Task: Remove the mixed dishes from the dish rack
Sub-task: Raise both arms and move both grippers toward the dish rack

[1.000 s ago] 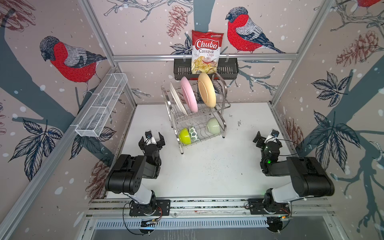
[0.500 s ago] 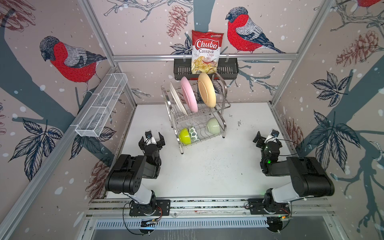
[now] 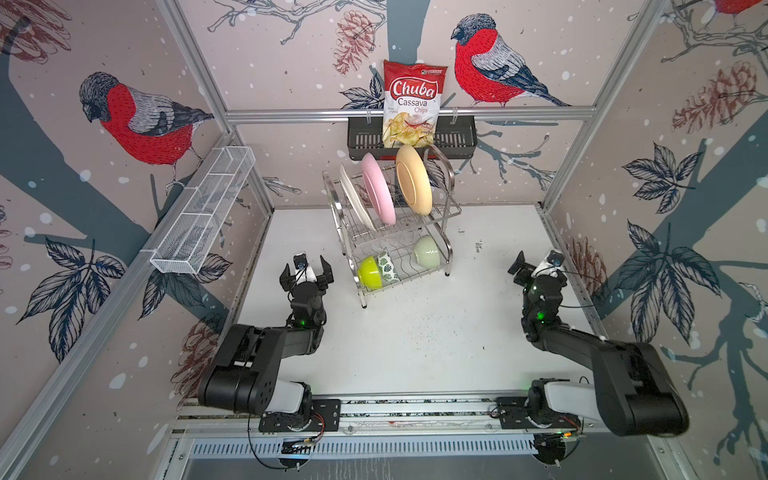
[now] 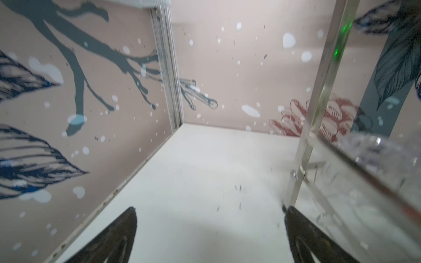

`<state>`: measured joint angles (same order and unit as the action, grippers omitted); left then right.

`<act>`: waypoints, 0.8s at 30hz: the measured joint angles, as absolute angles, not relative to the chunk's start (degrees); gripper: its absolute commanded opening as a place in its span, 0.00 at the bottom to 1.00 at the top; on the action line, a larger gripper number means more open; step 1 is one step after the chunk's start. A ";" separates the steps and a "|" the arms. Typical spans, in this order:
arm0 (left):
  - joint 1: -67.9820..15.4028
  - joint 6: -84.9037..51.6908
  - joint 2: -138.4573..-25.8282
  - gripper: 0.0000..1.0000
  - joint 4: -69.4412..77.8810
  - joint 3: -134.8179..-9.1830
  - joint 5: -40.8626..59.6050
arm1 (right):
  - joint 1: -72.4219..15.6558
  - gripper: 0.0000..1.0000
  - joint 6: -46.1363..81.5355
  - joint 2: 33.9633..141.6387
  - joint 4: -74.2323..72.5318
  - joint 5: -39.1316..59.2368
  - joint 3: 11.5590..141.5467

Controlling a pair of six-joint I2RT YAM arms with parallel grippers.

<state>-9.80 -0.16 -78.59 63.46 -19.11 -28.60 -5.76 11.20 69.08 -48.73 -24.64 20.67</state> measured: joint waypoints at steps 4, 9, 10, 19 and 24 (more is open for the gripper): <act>-9.96 -11.31 -73.19 1.00 42.68 -30.68 -36.47 | -9.78 1.00 19.22 58.33 -33.47 -29.41 21.78; -9.96 -31.86 -68.95 0.99 13.54 -42.22 -43.11 | -16.03 1.00 26.09 47.37 -14.70 -35.40 24.32; -9.96 -34.02 -68.03 0.99 10.15 -42.78 -43.20 | -17.08 1.00 26.76 46.30 -11.64 -35.97 25.26; -8.75 -43.72 -56.18 0.89 -8.47 -47.55 -33.47 | -25.78 0.94 30.09 45.74 13.85 -37.23 37.47; -8.73 -43.70 -48.45 0.84 -11.00 -48.18 -25.82 | -27.75 0.81 28.29 45.93 19.84 -31.20 42.50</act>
